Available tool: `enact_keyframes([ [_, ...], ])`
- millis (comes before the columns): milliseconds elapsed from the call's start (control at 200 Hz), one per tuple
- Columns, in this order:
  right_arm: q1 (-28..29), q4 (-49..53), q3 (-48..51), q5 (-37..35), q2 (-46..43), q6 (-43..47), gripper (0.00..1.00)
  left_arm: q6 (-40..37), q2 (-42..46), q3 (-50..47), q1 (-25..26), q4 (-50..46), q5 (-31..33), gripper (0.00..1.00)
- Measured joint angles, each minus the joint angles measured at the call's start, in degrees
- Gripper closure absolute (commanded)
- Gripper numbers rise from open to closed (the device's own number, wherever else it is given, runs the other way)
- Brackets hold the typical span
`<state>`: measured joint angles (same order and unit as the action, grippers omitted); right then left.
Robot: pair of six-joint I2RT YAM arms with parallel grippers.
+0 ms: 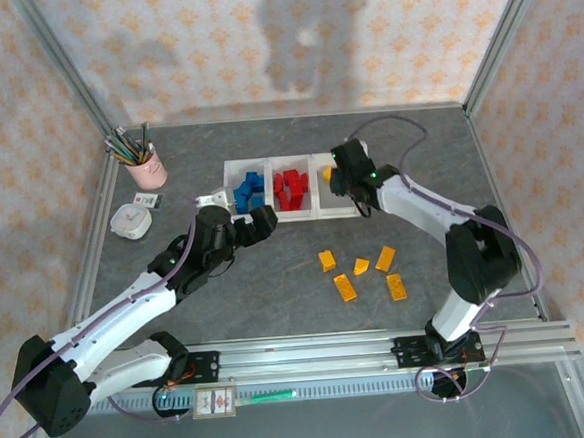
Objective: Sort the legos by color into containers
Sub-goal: Pick up the lego from the bottom-center of the table.
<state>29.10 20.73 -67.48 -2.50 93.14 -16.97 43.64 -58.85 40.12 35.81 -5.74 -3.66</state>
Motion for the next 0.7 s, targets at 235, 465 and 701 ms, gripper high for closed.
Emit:
enact_keyframes([
  [235, 5.01, 4.35, 14.05, -3.04, -10.38, -6.45, 0.52, 0.48, -0.02, -2.19, 4.35, 1.01, -0.66, 0.01],
  [465, 10.56, 7.74, 23.3, -4.68, -16.87, -15.52, 0.4, 1.77, -1.51, -4.09, 6.56, 2.21, -0.66, 0.01],
  [701, 14.32, 7.91, 27.06, -5.46, -17.77, -22.27, 0.34, 2.89, -2.29, -4.2, 7.34, 3.67, -0.57, 0.01],
])
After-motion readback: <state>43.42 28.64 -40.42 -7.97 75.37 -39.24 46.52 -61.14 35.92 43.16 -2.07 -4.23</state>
